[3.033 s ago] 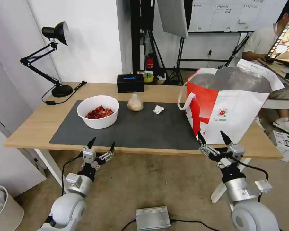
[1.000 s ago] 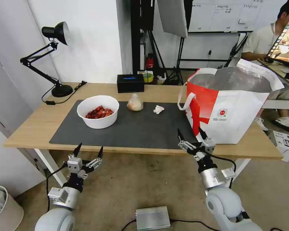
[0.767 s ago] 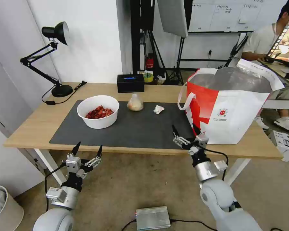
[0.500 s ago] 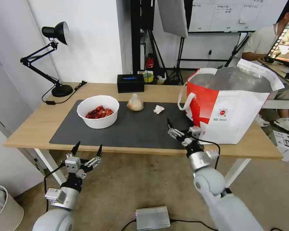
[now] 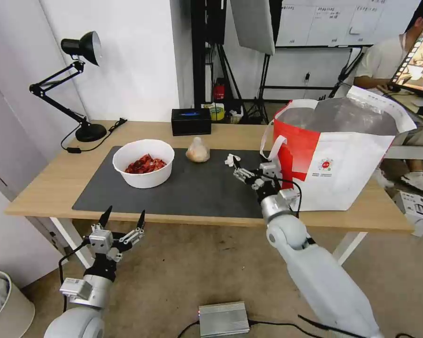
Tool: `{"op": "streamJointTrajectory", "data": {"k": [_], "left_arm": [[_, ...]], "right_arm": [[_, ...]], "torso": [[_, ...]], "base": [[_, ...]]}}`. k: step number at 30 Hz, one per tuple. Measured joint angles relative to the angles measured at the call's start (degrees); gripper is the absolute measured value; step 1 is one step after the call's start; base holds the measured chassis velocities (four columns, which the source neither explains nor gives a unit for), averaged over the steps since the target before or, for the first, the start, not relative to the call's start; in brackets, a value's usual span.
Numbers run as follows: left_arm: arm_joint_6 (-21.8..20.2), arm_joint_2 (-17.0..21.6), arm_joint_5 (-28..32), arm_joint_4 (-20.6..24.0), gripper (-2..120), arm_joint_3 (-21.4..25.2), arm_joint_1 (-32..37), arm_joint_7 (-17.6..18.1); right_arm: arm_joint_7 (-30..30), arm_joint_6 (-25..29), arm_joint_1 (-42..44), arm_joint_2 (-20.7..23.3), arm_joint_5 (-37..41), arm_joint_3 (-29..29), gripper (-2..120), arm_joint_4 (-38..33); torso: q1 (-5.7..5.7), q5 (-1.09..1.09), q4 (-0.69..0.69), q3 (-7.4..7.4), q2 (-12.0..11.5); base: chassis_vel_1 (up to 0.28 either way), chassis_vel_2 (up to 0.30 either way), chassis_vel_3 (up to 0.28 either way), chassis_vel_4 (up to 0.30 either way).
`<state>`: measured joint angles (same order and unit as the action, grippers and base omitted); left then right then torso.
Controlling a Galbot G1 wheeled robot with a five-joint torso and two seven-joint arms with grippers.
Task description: Pick up the trash from the table and place it into the takeout bag.
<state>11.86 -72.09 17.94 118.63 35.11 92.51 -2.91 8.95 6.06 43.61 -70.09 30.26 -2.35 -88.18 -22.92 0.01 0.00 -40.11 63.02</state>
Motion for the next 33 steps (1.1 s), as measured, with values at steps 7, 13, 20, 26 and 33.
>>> {"op": "streamJointTrajectory", "data": {"k": [7,13,20,26,33], "left_arm": [[0.0,-1.4,-0.6,-0.1,100,-0.3,0.0,0.0],[0.1,-1.9,-1.0,-0.2,100,-0.2,0.2,-0.1],[0.1,-2.6,-1.1,0.0,100,-0.1,0.0,-0.1],[0.6,-3.6,-1.2,0.0,100,0.4,0.3,-1.4],[0.9,-4.1,-1.2,0.3,100,0.8,0.6,-1.6]], "right_arm": [[1.4,0.0,-6.1,-2.0,0.5,2.2,100,6.4],[4.4,-2.1,-10.9,-2.9,1.5,4.4,100,9.8],[8.0,-8.2,-15.7,-2.8,5.2,8.1,100,11.6],[12.2,-14.3,-19.2,-3.4,8.1,11.4,100,14.4],[15.6,-18.9,-22.2,-3.9,11.8,14.7,100,16.8]], "torso": [[0.00,-0.01,0.00,0.00,0.0],[0.00,-0.01,0.00,0.00,0.0],[0.00,-0.01,0.01,0.01,0.0],[0.00,-0.01,0.00,0.01,0.0],[0.00,-0.01,0.00,0.00,0.0]], "base": [[0.000,0.000,0.000,0.000],[0.000,0.000,0.000,0.000],[0.000,0.000,0.000,0.000],[0.000,0.000,0.000,0.000],[0.000,0.000,0.000,0.000]]}}
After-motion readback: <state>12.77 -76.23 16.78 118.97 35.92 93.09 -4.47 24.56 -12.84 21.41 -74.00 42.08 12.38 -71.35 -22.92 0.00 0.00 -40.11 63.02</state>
